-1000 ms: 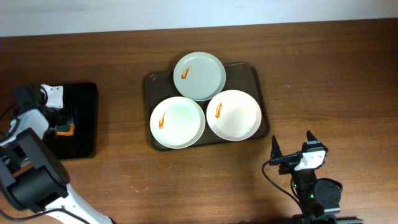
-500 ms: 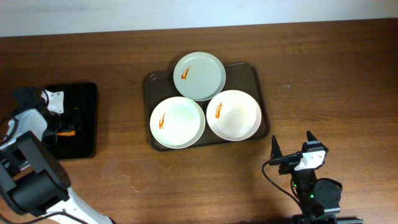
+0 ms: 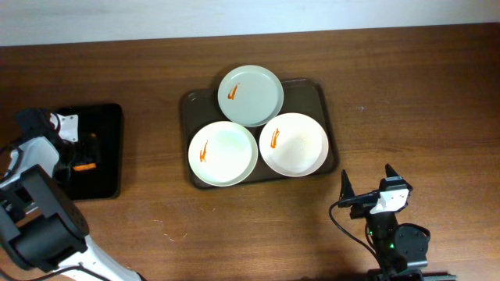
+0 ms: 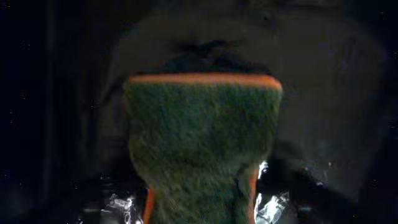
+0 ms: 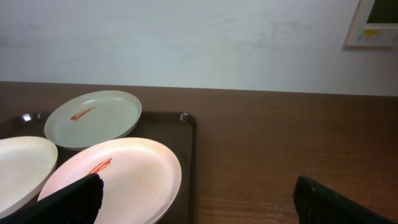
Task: Clean dirty plates on tray and stack at the side
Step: 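Grasp the green-orange sponge with the left gripper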
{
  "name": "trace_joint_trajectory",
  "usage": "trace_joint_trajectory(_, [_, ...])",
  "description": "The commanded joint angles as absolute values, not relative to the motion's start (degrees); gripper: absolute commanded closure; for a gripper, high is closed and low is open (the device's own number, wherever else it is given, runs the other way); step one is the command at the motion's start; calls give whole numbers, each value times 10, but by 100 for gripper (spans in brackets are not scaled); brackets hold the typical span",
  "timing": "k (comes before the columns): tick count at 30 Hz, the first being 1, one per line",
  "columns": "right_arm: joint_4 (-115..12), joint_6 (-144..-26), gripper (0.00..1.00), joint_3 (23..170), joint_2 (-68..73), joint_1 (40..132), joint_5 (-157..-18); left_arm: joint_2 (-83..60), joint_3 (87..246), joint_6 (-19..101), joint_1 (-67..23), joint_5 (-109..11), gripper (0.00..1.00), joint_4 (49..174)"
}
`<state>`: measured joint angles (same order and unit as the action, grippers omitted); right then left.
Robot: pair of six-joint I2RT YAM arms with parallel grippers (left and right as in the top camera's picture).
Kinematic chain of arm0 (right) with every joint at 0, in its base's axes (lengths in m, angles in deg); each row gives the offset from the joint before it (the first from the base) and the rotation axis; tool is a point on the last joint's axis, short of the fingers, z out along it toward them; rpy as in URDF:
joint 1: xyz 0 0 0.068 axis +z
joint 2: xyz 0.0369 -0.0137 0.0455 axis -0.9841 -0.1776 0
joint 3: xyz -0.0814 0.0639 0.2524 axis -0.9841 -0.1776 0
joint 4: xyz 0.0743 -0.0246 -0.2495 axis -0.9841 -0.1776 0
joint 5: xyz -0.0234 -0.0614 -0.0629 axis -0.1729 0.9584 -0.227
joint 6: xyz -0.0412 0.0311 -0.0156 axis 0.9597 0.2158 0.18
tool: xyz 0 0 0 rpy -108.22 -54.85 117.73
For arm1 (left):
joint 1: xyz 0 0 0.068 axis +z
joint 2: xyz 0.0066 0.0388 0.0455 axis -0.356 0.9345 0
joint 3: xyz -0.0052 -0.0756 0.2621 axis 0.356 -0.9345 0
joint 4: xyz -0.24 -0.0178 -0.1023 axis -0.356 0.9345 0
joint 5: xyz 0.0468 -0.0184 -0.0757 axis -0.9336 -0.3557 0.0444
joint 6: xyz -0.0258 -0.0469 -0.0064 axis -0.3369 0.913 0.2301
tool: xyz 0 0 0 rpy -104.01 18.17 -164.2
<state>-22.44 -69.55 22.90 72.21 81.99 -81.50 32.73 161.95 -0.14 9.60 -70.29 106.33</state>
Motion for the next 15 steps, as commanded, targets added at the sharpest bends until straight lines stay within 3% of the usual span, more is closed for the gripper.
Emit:
trace_joint_trajectory(1, [-228,-698,2,226,723,816,-812,314,1617,-2,97,-703,0,1027])
trace_joint_trajectory(3, [-227,-698,2,226,723,816,-812,314,1617,-2,97,-702,6,998])
trace_joint_trajectory(4, [-227,-698,2,226,723,816,-812,314,1617,-2,97,-700,16,987])
trace_joint_trajectory(8, [-228,-698,2,226,723,816,-812,315,1617,-2,97,-700,89,966])
trace_joint_trajectory(9, [-227,-698,2,226,723,816,-812,315,1617,-2,97,-700,100,966])
trace_joint_trajectory(11, [-228,-698,2,226,723,816,-812,315,1617,-2,97,-698,100,969])
trace_joint_trajectory(12, [-228,-698,2,226,723,816,-812,315,1617,-2,97,-690,56,975])
trace_joint_trajectory(13, [-227,-698,2,226,723,816,-812,315,1617,-1,96,-683,23,980])
trace_joint_trajectory(15, [-227,-698,2,226,723,816,-812,315,1617,0,96,-678,12,992])
